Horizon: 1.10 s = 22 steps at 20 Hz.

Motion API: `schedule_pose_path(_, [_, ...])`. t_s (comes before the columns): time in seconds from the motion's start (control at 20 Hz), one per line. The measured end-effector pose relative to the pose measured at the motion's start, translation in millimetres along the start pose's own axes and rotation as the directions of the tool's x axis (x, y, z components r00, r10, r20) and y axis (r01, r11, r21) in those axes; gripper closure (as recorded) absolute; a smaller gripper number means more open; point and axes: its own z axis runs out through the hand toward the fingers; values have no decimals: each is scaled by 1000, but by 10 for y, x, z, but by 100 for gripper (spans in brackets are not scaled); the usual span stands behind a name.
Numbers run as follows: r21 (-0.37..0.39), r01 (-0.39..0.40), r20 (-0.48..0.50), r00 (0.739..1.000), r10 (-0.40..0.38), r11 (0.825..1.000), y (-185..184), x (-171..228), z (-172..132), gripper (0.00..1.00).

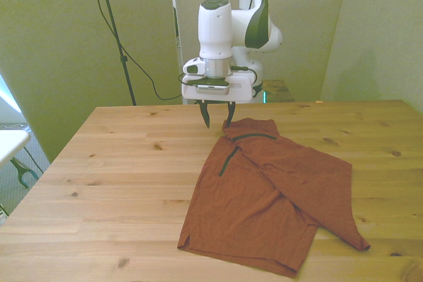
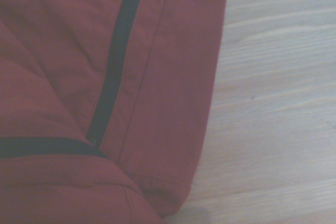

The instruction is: Fold the shorts

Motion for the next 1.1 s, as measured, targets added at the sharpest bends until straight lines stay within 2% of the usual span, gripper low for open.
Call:
schedule_pose_path(0.15, [8,97,-144,985,-95,995,-305,-203,-324,0])
schedule_pose_path(0.3, [11,221,-282,936,-210,975,-987,-777,-436,0])
schedule_pose_path(0.45, [-28,354,-405,851,-334,935,-1563,-1429,-326,0])
schedule_pose_path(0.6, [-95,455,-511,741,-436,885,-1975,-1934,-255,0])
schedule_pose_path(0.7, [-153,499,-571,660,-489,853,-2147,-2171,-193,0])
schedule_pose_path(0.8, [-194,517,-608,603,-516,834,-2255,-2360,-30,0])
schedule_pose_path(0.85, [-205,521,-610,594,-524,829,-2300,-2444,99,0])
schedule_pose_path(1.0, [-199,541,-561,621,-548,817,-2466,-2662,478,0])
schedule_pose_path(1.1, [-192,549,-562,618,-550,813,-2606,-2730,503,0])
